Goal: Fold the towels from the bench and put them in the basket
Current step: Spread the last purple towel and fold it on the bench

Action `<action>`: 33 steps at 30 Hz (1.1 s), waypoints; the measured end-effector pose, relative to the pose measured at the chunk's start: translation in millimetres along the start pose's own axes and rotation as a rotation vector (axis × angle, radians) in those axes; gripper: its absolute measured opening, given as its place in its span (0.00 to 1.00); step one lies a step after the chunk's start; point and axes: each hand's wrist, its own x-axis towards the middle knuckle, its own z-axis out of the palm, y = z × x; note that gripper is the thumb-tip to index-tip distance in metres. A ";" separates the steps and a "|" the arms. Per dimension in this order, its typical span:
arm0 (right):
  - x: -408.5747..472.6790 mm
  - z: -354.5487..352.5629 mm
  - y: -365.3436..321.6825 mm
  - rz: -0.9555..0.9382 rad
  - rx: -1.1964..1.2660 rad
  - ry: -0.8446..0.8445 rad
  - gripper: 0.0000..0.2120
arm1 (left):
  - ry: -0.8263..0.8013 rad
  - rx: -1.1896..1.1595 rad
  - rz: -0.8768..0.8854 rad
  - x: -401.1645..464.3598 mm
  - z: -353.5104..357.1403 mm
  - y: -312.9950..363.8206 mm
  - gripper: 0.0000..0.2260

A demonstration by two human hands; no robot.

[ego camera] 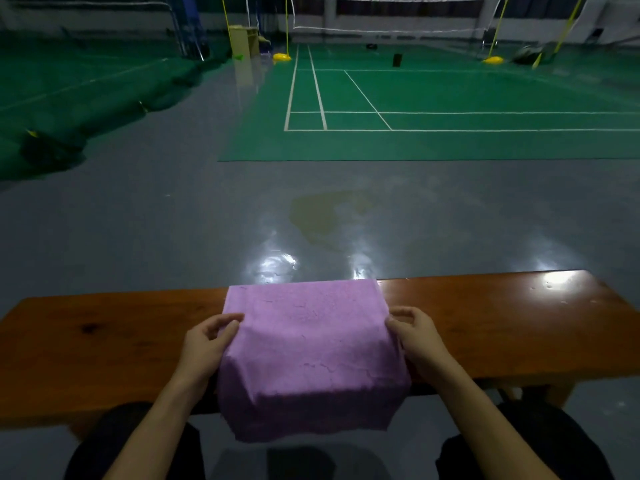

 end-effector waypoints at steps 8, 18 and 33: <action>-16.4 -9.9 -13.6 0.014 0.362 -0.160 0.10 | -0.043 -0.189 0.010 -9.4 -4.3 38.8 0.08; -33.1 -20.7 -85.0 -0.195 0.397 -0.079 0.14 | -0.080 -0.148 0.209 2.2 -37.5 128.7 0.13; -31.7 -40.1 -181.1 -0.573 0.342 -0.006 0.15 | -0.082 -0.128 0.452 7.2 -77.1 220.8 0.12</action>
